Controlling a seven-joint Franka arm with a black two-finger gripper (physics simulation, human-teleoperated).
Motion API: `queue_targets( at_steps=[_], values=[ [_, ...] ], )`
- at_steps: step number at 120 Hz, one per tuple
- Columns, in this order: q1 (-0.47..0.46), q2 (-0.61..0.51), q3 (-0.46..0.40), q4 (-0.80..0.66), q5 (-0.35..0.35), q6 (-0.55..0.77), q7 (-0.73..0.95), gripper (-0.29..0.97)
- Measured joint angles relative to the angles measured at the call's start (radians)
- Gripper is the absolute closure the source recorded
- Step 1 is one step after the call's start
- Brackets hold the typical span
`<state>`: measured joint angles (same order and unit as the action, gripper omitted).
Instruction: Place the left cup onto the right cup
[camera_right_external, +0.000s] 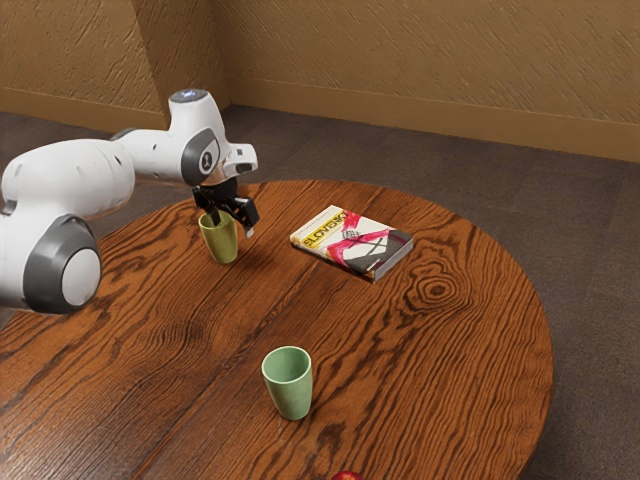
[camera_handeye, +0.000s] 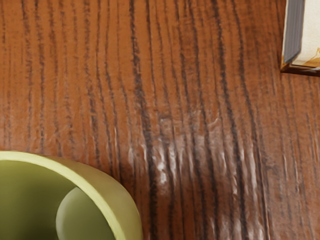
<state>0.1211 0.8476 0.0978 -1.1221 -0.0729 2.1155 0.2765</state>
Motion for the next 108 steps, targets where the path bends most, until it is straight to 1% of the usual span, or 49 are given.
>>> queue_targets(
  at_steps=[4,15,27,33,41,49,65,91,108],
  values=[
    [0.0,0.001,0.001,0.0,-0.001,0.003,0.001,0.01],
    [0.001,0.001,0.002,-0.004,-0.011,0.007,0.003,0.12],
    [0.007,0.004,0.004,-0.007,-0.026,0.01,0.006,0.37],
    [0.008,0.004,0.008,-0.007,-0.028,0.009,0.007,0.47],
    [0.008,0.003,0.01,-0.006,-0.028,0.005,0.009,0.57],
    [0.008,-0.001,0.012,-0.006,-0.027,0.0,0.01,0.64],
    [0.008,-0.005,0.014,-0.009,-0.027,-0.009,0.011,0.72],
    [0.006,-0.013,0.014,-0.016,-0.023,-0.021,0.002,0.77],
    [-0.001,-0.074,0.014,-0.036,-0.019,-0.059,-0.007,0.78]
  ],
)
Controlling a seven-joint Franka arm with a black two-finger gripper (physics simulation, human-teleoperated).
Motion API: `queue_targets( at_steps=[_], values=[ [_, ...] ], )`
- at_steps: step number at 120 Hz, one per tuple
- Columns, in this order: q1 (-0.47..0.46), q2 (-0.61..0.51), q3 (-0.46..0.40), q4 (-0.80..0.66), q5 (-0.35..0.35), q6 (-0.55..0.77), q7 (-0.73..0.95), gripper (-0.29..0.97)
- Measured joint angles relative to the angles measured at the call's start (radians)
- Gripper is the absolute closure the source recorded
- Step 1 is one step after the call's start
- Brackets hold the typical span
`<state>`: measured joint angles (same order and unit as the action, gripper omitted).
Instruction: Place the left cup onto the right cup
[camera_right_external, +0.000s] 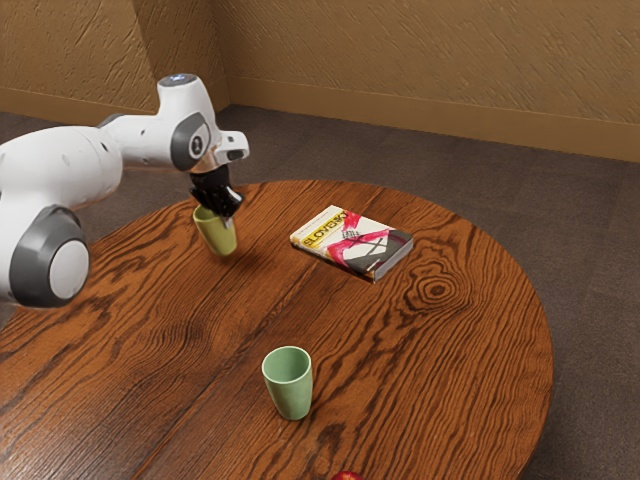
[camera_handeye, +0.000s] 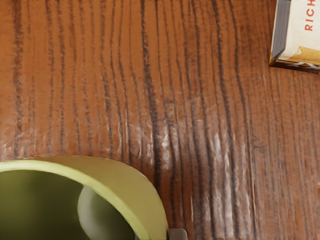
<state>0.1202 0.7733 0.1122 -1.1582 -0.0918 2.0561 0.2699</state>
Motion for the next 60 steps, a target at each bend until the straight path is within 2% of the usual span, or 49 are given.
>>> queue_targets(
  at_steps=[8,40,60],
  values=[
    [-0.017,-0.06,0.001,-0.047,0.004,-0.022,-0.005,0.78],
    [-0.173,-0.41,-0.009,-0.319,0.125,-0.135,-0.078,0.78],
    [-0.23,-0.577,-0.078,-0.469,0.214,-0.189,-0.166,0.78]
  ],
)
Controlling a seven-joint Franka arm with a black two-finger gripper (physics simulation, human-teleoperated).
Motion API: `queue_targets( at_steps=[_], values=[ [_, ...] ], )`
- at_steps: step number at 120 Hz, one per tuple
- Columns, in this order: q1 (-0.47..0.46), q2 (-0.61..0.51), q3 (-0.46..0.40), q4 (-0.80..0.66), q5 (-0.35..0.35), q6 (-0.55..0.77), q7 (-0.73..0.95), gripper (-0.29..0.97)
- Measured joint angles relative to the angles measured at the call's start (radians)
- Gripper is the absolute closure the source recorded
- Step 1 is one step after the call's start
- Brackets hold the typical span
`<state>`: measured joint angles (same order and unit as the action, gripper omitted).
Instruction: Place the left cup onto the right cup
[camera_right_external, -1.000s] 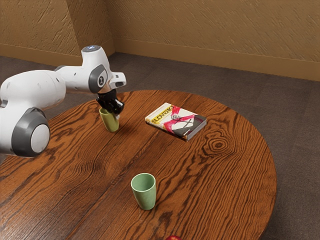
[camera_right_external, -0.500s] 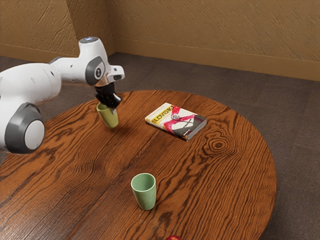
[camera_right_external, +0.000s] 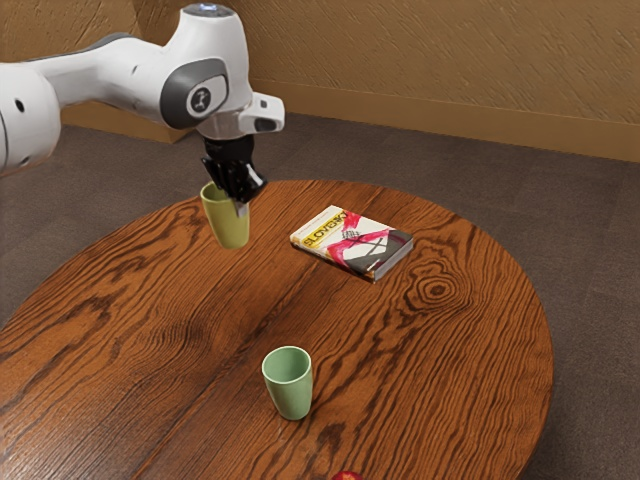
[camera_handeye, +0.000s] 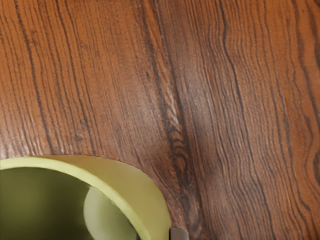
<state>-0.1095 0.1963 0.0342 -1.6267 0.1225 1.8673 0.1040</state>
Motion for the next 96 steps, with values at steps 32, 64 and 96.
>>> queue_targets(
  at_steps=[32,64,96],
  values=[
    [-0.048,-0.131,-0.088,-0.16,0.06,-0.021,-0.171,0.78],
    [-0.059,-0.217,-0.161,-0.307,0.053,0.026,-0.346,0.78],
    [-0.084,-0.229,-0.205,-0.37,0.012,0.084,-0.503,0.78]
  ],
)
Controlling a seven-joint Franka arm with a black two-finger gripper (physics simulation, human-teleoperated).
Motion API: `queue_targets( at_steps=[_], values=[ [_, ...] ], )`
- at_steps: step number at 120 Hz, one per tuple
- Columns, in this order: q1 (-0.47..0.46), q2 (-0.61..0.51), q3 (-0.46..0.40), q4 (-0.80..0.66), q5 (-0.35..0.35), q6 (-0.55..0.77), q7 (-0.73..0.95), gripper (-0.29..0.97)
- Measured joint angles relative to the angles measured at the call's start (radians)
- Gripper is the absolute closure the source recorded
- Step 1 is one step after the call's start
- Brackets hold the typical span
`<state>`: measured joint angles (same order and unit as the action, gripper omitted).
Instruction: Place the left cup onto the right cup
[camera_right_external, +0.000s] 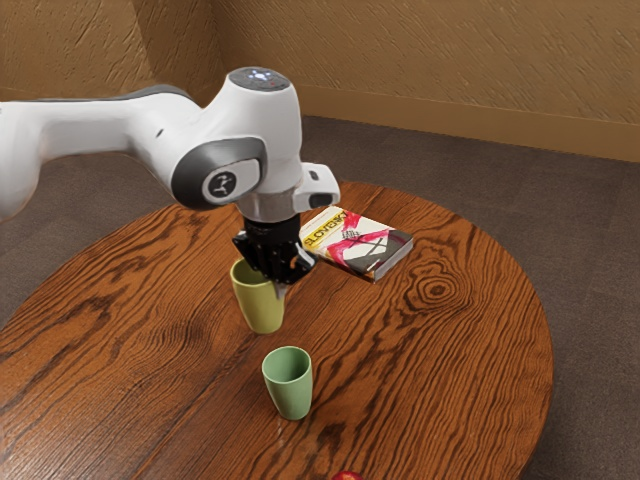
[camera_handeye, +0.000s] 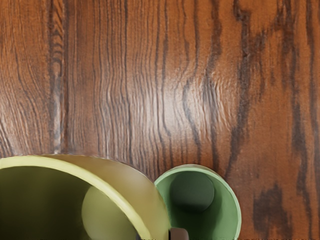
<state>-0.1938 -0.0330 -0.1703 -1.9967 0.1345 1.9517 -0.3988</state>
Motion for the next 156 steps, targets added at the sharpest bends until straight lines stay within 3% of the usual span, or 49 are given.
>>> queue_targets(
  at_steps=[38,81,156],
  values=[
    [0.028,-0.017,-0.042,-0.065,-0.04,0.046,-0.157,0.78],
    [-0.007,-0.002,-0.076,-0.092,-0.053,0.085,-0.298,0.78],
    [0.035,0.034,-0.075,-0.088,-0.04,0.116,-0.39,0.78]
  ],
)
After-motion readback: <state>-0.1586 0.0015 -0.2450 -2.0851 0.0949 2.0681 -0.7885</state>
